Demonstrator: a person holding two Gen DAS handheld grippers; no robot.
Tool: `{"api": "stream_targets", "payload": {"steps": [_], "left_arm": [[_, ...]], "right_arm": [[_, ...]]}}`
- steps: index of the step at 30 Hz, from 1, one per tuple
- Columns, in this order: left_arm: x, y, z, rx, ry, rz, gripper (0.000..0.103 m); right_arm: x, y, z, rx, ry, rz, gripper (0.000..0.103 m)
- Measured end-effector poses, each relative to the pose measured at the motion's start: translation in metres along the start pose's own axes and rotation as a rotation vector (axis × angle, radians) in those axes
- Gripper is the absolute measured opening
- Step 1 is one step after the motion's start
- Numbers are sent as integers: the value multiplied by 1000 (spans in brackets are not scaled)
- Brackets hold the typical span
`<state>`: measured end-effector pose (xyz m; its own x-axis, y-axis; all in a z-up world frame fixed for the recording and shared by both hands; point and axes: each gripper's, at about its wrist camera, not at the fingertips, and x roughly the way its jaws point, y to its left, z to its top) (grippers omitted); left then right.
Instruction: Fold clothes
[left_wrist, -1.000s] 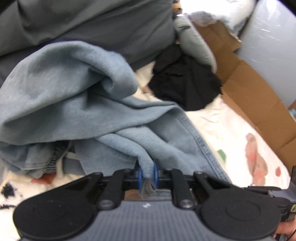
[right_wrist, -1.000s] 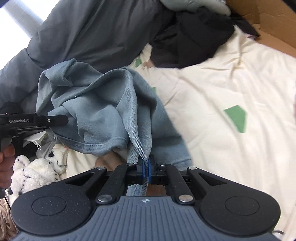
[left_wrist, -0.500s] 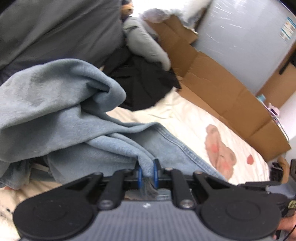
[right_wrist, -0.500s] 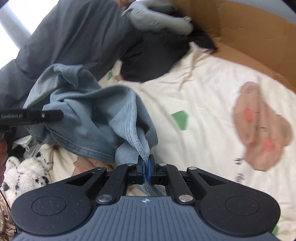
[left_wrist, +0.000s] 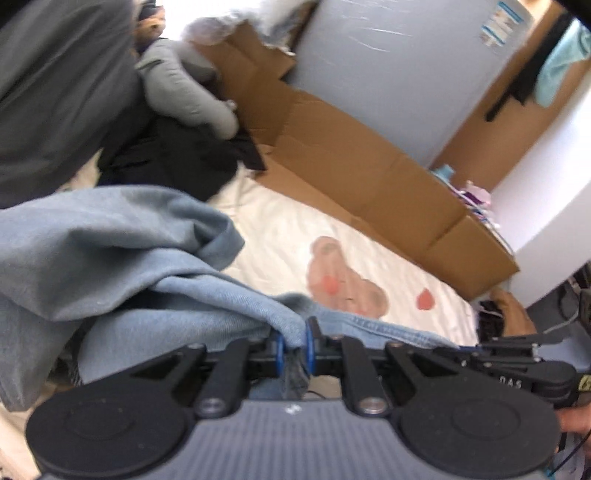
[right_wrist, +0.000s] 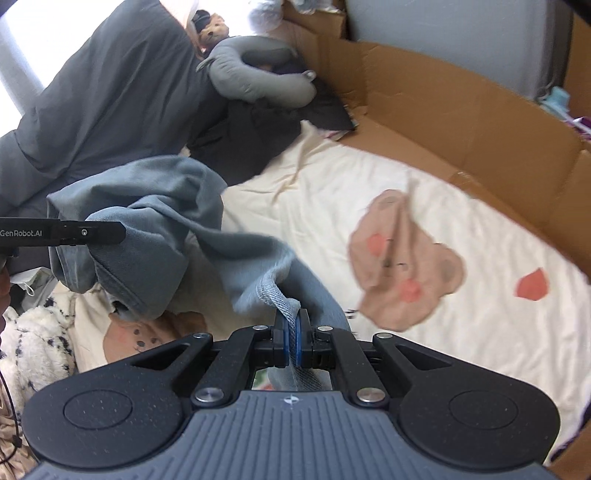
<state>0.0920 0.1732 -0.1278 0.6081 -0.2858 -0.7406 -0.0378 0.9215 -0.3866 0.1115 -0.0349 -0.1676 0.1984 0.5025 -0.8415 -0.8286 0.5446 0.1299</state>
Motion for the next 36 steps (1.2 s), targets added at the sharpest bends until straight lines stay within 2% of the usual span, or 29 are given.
{"api": "stream_targets", "payload": {"steps": [15,36], "left_arm": [[0,-98,-5,112,44,-165,12],[-9,-199,-17,221,68,-296,12]], "right_arm": [[-102,-42,-2,-94,13,-100,1],[-205,-81,-29,-30,-55,-179,1]]}}
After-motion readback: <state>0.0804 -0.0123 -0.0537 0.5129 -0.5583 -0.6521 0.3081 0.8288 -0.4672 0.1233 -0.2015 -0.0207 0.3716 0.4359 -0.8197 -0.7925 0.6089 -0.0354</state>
